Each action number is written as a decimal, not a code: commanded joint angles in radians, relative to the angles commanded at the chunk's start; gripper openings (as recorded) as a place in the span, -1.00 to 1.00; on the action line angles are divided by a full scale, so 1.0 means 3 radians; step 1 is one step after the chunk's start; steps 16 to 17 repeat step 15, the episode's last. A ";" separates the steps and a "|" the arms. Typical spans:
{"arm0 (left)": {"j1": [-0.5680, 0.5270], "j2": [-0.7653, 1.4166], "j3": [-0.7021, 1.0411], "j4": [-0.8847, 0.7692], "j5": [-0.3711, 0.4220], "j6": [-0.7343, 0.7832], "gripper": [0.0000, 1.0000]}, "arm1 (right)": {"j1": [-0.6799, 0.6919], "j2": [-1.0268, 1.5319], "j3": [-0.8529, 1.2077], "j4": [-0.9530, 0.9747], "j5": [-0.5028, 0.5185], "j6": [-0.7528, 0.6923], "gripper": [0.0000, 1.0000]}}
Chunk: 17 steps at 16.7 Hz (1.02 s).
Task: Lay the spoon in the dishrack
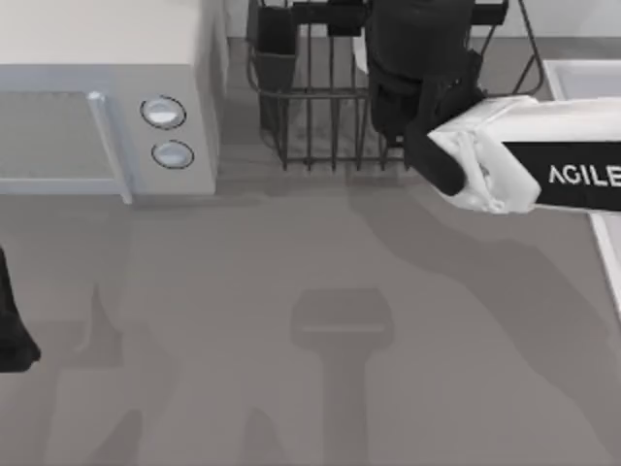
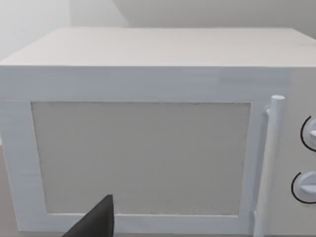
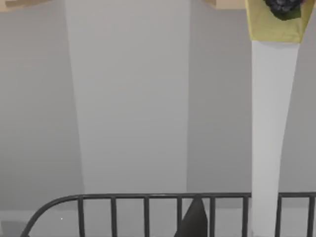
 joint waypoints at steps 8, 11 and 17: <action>0.0000 0.0000 0.0000 0.0000 0.0000 0.0000 1.00 | 0.0000 0.0000 0.0000 0.0000 0.0000 0.0000 0.81; 0.0000 0.0000 0.0000 0.0000 0.0000 0.0000 1.00 | 0.0000 0.0000 0.0000 0.0000 0.0000 0.0000 1.00; 0.0000 0.0000 0.0000 0.0000 0.0000 0.0000 1.00 | 0.0000 0.0000 0.0000 0.0000 0.0000 0.0000 1.00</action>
